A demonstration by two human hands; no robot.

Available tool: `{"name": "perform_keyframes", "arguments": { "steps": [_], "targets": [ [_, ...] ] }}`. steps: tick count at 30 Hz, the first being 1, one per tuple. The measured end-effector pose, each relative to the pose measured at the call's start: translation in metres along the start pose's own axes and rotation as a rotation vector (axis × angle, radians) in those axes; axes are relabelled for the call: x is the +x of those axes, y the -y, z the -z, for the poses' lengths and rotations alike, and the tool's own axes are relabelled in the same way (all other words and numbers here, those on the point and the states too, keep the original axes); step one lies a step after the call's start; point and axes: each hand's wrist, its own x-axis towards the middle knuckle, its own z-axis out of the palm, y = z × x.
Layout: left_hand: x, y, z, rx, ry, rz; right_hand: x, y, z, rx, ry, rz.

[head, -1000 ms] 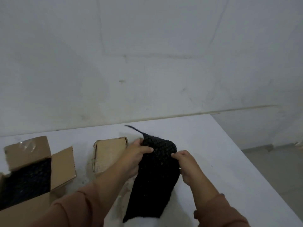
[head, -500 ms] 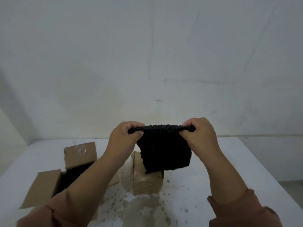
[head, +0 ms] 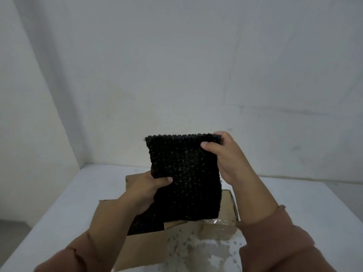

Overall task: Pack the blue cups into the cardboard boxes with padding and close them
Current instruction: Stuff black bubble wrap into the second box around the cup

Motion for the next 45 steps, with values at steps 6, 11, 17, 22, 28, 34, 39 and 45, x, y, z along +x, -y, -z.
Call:
{"name": "perform_keyframes", "arguments": {
  "steps": [6, 11, 17, 22, 28, 34, 39, 45],
  "targets": [
    [-0.004, 0.006, 0.058, -0.063, -0.063, 0.082, 0.003, -0.073, -0.013, 0.008, 0.303, -0.446],
    [-0.01, 0.015, 0.098, -0.1, -0.035, 0.134, -0.001, -0.107, -0.042, -0.078, 0.323, -0.453],
    [-0.018, 0.021, 0.133, -0.053, -0.069, 0.104, 0.007, -0.126, -0.065, -0.242, 0.214, -0.428],
    [-0.014, 0.03, 0.155, -0.172, -0.069, 0.189, 0.013, -0.135, -0.074, -0.301, 0.172, -0.482],
    [-0.006, 0.046, 0.144, 0.51, -0.16, 0.179, 0.016, -0.143, -0.08, -0.466, 0.179, -0.502],
    [0.001, 0.069, 0.128, 1.145, -0.362, -0.066, 0.022, -0.172, -0.08, -1.093, 0.362, -0.109],
    [-0.003, 0.081, 0.128, 1.587, -0.376, -0.316, 0.019, -0.189, -0.084, -1.416, 0.353, 0.178],
    [-0.01, 0.08, 0.132, 1.778, -0.327, -0.334, 0.015, -0.168, -0.078, -1.481, 0.471, 0.16]
  ]
}}
